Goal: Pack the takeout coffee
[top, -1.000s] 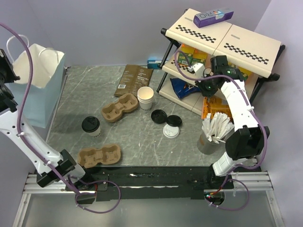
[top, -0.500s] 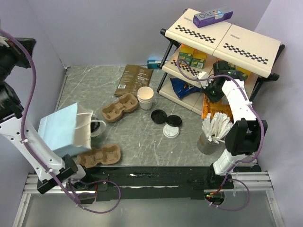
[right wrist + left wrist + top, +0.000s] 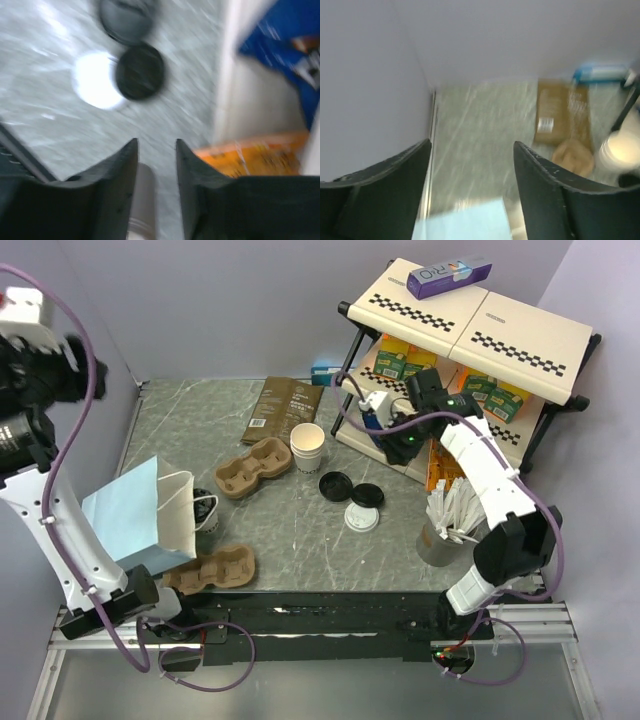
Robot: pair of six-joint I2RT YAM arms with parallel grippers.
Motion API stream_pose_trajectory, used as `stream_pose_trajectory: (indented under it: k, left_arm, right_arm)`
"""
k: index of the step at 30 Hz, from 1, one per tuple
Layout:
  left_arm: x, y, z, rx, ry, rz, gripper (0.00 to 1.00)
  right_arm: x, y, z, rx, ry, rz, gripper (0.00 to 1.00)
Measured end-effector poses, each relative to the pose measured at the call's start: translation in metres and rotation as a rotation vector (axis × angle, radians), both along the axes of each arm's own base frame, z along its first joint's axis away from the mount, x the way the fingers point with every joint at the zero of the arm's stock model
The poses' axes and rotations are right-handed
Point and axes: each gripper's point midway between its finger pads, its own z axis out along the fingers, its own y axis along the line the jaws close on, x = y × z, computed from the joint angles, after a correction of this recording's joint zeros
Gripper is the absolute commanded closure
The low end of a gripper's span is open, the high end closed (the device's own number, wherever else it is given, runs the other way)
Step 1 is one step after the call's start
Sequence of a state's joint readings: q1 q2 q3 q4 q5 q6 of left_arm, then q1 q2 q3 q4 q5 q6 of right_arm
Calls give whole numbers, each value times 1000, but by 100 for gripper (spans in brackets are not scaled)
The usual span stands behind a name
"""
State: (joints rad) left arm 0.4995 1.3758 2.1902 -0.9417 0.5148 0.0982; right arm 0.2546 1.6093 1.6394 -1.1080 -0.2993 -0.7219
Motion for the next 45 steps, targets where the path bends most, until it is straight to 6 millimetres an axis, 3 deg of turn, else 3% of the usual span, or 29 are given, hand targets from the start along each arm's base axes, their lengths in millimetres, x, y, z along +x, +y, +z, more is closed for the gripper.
stream_pose_trajectory:
  k: [5, 8, 10, 18, 22, 25, 31, 34, 37, 38, 41, 45]
  left_arm:
    - [-15, -10, -115, -35, 351, -37, 14]
    - [-35, -25, -166, -61, 525, -80, 13]
    - [-48, -34, -188, -68, 608, -101, 9]
    - [-88, -51, -205, 41, 660, -105, 4]
    - [-116, -60, -230, 125, 699, -133, 4]
    - [-132, -59, -252, 154, 761, -140, 7]
    - [-143, -44, -284, 213, 872, -89, 10]
    - [-152, -34, -298, 254, 930, -59, 19]
    - [-155, -24, -298, 295, 953, -12, 38]
    - [-156, -20, -296, 311, 956, 2, 49]
    - [-154, -11, -284, 343, 948, 46, 65]
    - [-145, -2, -254, 375, 876, 105, 71]
  right_arm:
    - [-25, 53, 32, 140, -30, 105, 45]
    - [-30, 72, 44, 187, -43, 140, 44]
    - [-34, 84, 49, 215, -42, 162, 43]
    - [-41, 100, 55, 276, -18, 169, 43]
    - [-41, 104, 58, 299, -18, 166, 43]
    - [-39, 106, 59, 310, -23, 166, 42]
    - [-40, 107, 60, 321, -17, 157, 42]
    - [-40, 107, 59, 322, -12, 153, 42]
    - [-40, 108, 57, 324, -5, 152, 42]
    - [-40, 108, 57, 325, -4, 152, 42]
    - [-39, 109, 55, 326, 5, 150, 42]
    - [-37, 111, 51, 324, 15, 147, 42]
